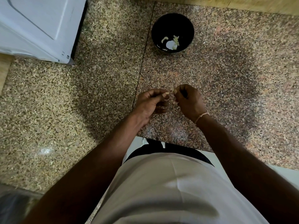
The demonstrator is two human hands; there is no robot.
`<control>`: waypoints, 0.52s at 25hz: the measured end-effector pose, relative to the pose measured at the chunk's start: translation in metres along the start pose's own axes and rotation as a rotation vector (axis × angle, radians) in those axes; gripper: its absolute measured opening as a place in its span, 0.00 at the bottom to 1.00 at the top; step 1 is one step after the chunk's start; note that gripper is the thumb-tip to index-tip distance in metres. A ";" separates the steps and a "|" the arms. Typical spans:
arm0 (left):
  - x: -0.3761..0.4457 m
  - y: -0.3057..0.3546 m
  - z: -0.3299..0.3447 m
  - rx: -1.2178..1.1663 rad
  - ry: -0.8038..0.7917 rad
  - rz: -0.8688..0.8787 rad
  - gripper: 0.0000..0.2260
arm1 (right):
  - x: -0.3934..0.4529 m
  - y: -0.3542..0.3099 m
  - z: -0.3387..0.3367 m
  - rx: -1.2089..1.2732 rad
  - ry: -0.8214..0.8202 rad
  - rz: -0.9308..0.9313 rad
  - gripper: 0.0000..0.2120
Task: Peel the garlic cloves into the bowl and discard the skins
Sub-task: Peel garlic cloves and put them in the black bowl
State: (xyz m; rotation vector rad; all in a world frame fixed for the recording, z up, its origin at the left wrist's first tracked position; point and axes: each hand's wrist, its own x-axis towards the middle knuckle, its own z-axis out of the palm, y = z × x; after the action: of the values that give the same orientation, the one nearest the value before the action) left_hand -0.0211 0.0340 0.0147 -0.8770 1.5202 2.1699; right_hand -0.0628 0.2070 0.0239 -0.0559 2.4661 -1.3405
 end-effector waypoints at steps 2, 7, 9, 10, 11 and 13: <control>-0.001 -0.002 -0.003 0.016 0.003 0.015 0.06 | 0.001 0.005 0.002 -0.080 0.002 -0.021 0.09; -0.002 -0.007 -0.010 0.026 0.071 0.015 0.05 | 0.000 0.012 0.006 -0.271 0.029 -0.150 0.05; -0.003 -0.009 -0.012 0.018 0.092 0.010 0.04 | 0.001 0.013 0.007 -0.310 0.043 -0.159 0.03; -0.004 -0.009 -0.013 0.014 0.100 0.008 0.04 | 0.001 0.014 0.007 -0.328 0.044 -0.138 0.02; -0.004 -0.010 -0.013 0.013 0.107 0.008 0.03 | 0.001 0.013 0.007 -0.342 0.043 -0.115 0.01; -0.006 -0.011 -0.015 0.011 0.116 0.006 0.03 | 0.003 0.013 0.008 -0.359 0.053 -0.094 0.06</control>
State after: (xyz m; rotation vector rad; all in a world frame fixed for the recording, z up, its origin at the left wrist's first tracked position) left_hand -0.0059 0.0244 0.0073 -1.0121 1.5887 2.1457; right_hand -0.0618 0.2075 0.0085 -0.2255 2.7495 -0.9270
